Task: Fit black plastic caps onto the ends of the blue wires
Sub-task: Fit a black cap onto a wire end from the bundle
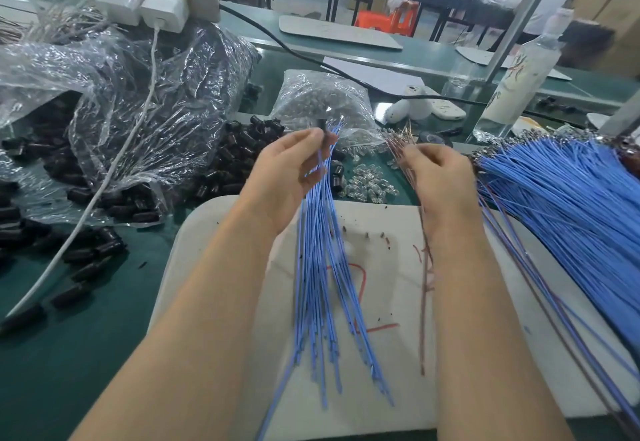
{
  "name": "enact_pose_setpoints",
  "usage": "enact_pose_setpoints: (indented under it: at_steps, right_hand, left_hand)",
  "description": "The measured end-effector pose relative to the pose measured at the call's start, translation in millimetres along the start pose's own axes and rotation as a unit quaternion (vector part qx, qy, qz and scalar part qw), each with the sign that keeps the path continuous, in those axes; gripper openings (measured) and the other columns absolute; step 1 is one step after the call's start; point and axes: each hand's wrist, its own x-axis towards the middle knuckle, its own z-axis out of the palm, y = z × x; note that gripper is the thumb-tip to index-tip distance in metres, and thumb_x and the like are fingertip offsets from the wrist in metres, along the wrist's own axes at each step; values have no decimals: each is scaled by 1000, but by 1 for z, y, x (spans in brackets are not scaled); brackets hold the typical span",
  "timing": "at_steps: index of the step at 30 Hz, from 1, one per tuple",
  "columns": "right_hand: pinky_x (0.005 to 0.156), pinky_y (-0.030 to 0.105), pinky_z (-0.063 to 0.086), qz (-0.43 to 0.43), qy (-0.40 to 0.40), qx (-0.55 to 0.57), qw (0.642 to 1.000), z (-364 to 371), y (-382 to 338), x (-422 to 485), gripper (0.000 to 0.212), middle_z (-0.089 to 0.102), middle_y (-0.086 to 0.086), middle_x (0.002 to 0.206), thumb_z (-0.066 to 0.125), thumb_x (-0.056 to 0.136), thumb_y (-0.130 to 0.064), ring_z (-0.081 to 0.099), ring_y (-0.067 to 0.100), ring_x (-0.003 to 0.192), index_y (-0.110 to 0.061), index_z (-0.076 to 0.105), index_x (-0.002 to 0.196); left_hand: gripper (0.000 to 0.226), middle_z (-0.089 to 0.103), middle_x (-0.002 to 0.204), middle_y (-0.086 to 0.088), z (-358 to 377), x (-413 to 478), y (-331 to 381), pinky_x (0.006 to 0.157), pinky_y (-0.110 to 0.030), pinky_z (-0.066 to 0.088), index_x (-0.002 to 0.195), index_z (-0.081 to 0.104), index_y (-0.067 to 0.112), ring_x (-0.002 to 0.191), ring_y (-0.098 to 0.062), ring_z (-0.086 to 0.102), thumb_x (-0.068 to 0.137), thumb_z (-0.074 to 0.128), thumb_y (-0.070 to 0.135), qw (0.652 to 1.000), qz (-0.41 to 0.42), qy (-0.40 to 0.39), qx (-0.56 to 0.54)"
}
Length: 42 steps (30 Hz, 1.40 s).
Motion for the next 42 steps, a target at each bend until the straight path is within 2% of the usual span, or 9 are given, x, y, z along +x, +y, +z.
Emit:
enact_pose_setpoints:
  at_steps: [5, 9, 14, 18, 21, 28, 32, 38, 42]
  right_hand:
    - [51, 11, 35, -28, -216, -12, 976, 22, -8, -13, 10, 65, -6, 68, 64, 89, -13, 49, -8, 43, -18, 62, 80]
    - [53, 19, 35, 0, -300, -111, 948, 17, -5, -11, 9, 68, -1, 66, 65, 89, -18, 46, -2, 43, -17, 64, 80]
    - [48, 17, 38, 32, -457, -151, 876, -4, -8, -15, 13, 72, 4, 71, 63, 91, -19, 44, 9, 50, -11, 70, 82]
    - [46, 14, 43, -12, -139, 15, 990, -2, -8, -6, 15, 71, -2, 64, 51, 97, -16, 50, 3, 44, -13, 63, 88]
    - [44, 17, 42, -9, 49, 164, 985, 6, -4, 1, 20, 69, -2, 59, 40, 102, -17, 51, 6, 40, -17, 52, 86]
    - [57, 19, 52, 50, 9, 355, 934, 19, 8, 1, 15, 69, 4, 73, 42, 101, -9, 63, 10, 57, -13, 52, 90]
    - [73, 32, 56, 13, -83, 178, 980, 31, 14, -5, 18, 67, 3, 77, 53, 95, -4, 64, 17, 71, -12, 61, 81]
    - [62, 16, 50, -82, 54, 122, 988, 26, 13, -5, 18, 64, -16, 59, 56, 95, -13, 59, -4, 58, -21, 60, 79]
    - [67, 19, 52, -109, 59, 94, 988, 27, 11, -7, 20, 63, -14, 65, 55, 95, -14, 59, -3, 60, -25, 59, 79]
  left_hand:
    - [16, 68, 100, -7, 6, -2, -5, 95, -36, 49, 90, 65, 10, 91, -18, 64, 95, 50, 13, 993, -32, -113, -26]
    - [14, 72, 97, -7, 3, 3, -2, 74, -27, 58, 95, 61, 7, 84, -16, 68, 96, 49, 13, 993, -43, -62, -87]
    - [11, 71, 89, 2, -6, 8, 5, 81, -24, 54, 86, 58, 17, 88, -10, 66, 93, 54, 10, 988, 76, 63, -120]
    - [7, 65, 93, 2, -3, 6, -2, 93, -33, 51, 89, 59, 20, 97, -14, 61, 92, 59, 14, 995, 69, 68, 4]
    - [5, 68, 96, 1, 2, 3, -7, 97, -37, 49, 91, 60, 21, 102, -16, 63, 91, 59, 16, 995, 35, -5, 94]
    - [5, 72, 93, -9, 9, 0, -16, 81, -24, 56, 95, 61, 6, 80, -12, 69, 94, 56, 7, 985, -2, -83, 152]
    - [6, 72, 86, -7, 8, 1, -16, 87, -29, 55, 92, 62, 8, 83, -15, 69, 92, 57, 6, 981, 24, -63, 181]
    - [6, 71, 89, 1, 4, 1, -19, 89, -38, 53, 98, 61, 17, 87, -16, 68, 92, 60, 18, 924, 90, -12, 372]
    - [6, 70, 94, 2, 5, -1, -20, 83, -22, 50, 97, 62, 19, 88, -13, 65, 91, 61, 18, 891, 129, -13, 435]
